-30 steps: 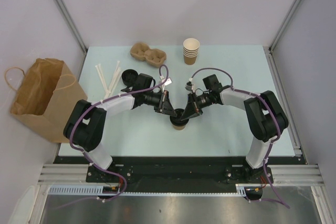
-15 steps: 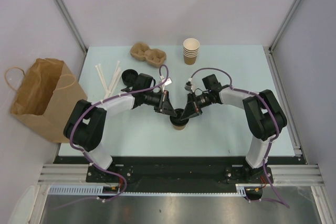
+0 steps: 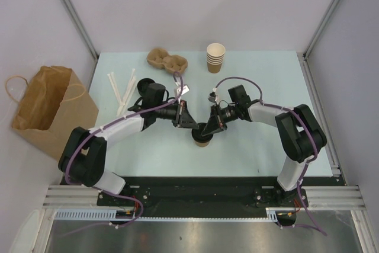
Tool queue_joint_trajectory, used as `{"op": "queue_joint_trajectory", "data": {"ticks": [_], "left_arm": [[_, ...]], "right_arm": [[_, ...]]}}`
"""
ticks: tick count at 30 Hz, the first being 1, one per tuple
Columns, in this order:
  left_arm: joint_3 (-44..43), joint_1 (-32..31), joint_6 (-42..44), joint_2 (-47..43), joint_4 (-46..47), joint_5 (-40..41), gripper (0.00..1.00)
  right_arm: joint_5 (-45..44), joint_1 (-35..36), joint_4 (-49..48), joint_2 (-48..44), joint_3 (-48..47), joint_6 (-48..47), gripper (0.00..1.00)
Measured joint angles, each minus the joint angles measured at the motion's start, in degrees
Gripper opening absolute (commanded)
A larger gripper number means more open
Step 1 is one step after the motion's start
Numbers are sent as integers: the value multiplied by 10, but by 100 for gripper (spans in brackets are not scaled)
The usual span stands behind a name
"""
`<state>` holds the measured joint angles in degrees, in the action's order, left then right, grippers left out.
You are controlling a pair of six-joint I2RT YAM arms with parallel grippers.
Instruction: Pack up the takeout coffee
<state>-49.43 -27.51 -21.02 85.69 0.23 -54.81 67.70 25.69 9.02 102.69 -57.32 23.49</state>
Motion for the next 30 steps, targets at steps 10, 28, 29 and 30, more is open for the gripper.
{"op": "queue_joint_trajectory", "data": {"ticks": [10, 28, 29, 30], "left_arm": [[0, 0, -27, -33, 19, -28, 0], [-1, -70, 16, -52, 58, -5, 0], [-1, -74, 15, -47, 64, -2, 0], [-1, -78, 15, -42, 70, 1, 0]], "right_arm": [[-23, 0, -89, -9, 15, 93, 0], [-42, 0, -130, 3, 17, 120, 0], [-42, 0, -128, 3, 17, 116, 0], [-41, 0, -127, 3, 17, 114, 0]]}}
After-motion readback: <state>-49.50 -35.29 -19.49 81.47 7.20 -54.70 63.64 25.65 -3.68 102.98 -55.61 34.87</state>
